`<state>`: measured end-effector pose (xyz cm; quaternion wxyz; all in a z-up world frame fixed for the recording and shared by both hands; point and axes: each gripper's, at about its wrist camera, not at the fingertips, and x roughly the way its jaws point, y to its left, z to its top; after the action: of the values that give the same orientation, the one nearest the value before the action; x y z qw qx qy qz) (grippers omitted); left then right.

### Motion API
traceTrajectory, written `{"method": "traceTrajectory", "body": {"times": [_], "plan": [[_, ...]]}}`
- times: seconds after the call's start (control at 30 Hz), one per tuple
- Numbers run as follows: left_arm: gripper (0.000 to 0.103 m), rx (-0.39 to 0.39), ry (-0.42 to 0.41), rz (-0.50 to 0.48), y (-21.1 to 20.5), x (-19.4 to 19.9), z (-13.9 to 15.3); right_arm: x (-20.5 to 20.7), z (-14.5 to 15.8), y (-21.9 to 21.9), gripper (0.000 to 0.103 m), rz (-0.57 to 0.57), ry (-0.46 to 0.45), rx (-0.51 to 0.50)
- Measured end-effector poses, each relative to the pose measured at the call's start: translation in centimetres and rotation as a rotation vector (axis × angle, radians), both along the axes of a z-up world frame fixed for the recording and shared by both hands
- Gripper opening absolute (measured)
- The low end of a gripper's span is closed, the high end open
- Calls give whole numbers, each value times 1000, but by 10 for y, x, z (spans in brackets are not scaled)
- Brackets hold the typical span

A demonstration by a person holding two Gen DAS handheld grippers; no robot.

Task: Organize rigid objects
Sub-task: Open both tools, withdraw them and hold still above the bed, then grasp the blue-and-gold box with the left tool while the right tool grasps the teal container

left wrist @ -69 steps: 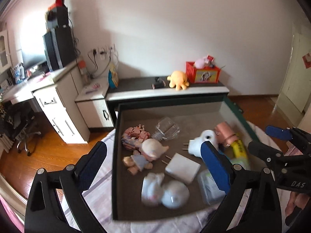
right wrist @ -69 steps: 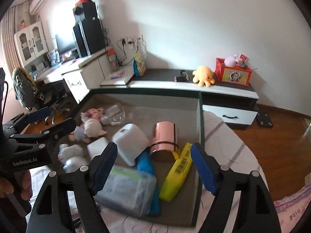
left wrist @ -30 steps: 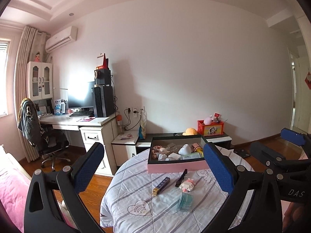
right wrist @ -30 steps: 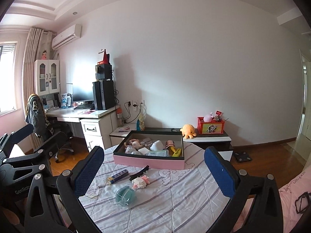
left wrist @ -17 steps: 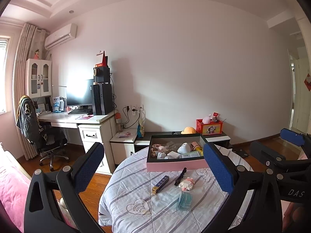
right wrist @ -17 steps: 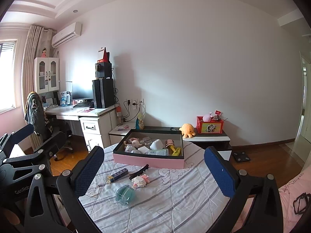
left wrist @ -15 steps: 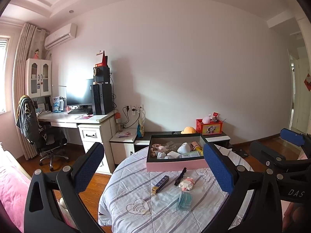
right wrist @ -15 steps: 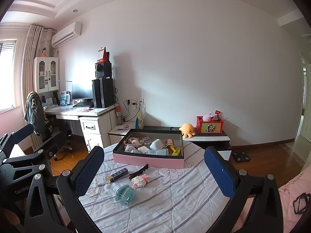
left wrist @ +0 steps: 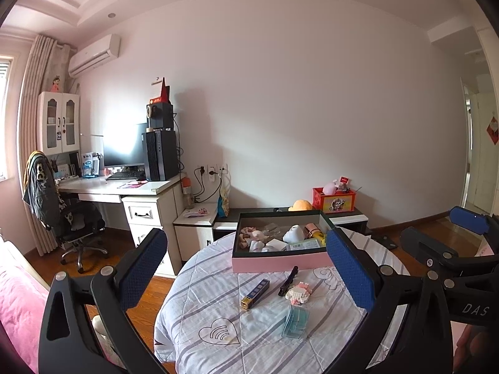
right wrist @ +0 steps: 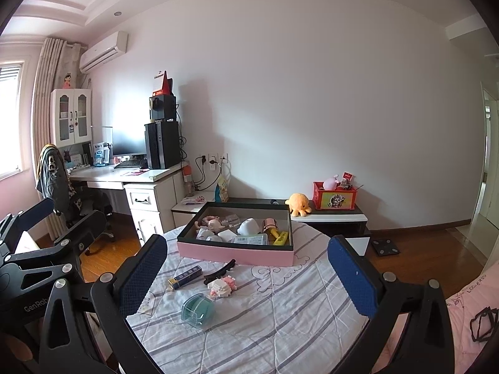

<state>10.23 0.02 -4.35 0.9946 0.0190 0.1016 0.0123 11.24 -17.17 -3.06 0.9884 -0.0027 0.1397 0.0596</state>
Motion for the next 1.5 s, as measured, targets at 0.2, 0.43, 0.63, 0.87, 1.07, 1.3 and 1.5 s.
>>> {"method": "traceTrajectory", "body": {"times": [0.2, 0.43, 0.63, 0.87, 1.07, 1.3, 1.5], "plan": [[103, -12, 49, -14, 8, 19, -19, 11, -9, 4, 103, 7, 37, -3], [103, -34, 204, -29, 27, 53, -63, 45, -45, 15, 103, 37, 160, -13], [103, -33, 346, 5, 44, 76, -110, 84, -102, 24, 103, 68, 335, 12], [103, -45, 413, 58, 62, 94, -138, 115, -149, 43, 103, 131, 475, 80], [103, -57, 445, 63, 71, 108, -150, 142, -170, 63, 103, 140, 531, 80], [103, -34, 475, 6, 53, 121, -158, 157, -188, 71, 47, 208, 575, 15], [103, -31, 523, -69, 31, 143, -166, 154, -183, 42, 38, 169, 548, -32]]}}
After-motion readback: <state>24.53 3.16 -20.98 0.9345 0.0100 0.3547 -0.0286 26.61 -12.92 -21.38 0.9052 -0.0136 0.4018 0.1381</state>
